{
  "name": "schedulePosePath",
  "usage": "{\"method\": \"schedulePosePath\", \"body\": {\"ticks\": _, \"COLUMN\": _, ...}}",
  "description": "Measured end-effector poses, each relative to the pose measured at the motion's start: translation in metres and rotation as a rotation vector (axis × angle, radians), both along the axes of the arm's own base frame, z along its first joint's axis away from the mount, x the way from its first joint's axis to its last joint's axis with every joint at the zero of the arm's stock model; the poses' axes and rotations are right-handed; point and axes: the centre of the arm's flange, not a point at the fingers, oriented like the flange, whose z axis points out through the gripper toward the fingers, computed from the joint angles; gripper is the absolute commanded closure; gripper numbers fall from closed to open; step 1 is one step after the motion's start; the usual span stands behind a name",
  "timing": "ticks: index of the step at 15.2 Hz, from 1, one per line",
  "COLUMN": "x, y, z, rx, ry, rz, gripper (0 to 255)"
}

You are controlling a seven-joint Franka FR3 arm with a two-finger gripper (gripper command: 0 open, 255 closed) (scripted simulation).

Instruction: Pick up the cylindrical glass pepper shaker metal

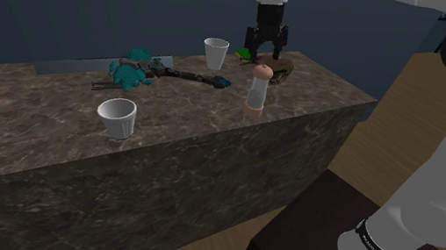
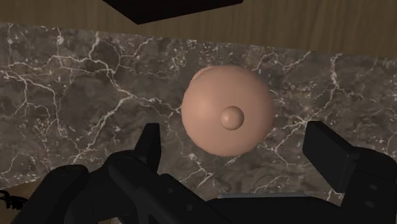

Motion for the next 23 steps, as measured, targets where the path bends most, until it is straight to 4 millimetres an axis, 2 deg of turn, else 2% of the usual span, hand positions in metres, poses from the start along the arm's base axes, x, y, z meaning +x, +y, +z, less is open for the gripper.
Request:
{"method": "schedulePosePath", "body": {"ticks": 8, "x": 0.009, "y": -0.001, "z": -0.036, "rx": -0.002, "ry": 0.001, "rz": 0.000, "gripper": 0}}
{"method": "schedulePosePath", "body": {"ticks": 9, "x": 0.009, "y": 0.000, "z": -0.037, "rx": -0.002, "ry": 0.001, "rz": 0.000, "gripper": 255}}
{"method": "schedulePosePath", "body": {"ticks": 19, "x": 0.009, "y": 0.000, "z": -0.037, "rx": -0.002, "ry": -0.002, "rz": 0.000, "gripper": 255}}
{"method": "schedulePosePath", "body": {"ticks": 23, "x": 0.009, "y": 0.000, "z": -0.023, "rx": -0.002, "ry": 0.000, "rz": 0.000, "gripper": 255}}
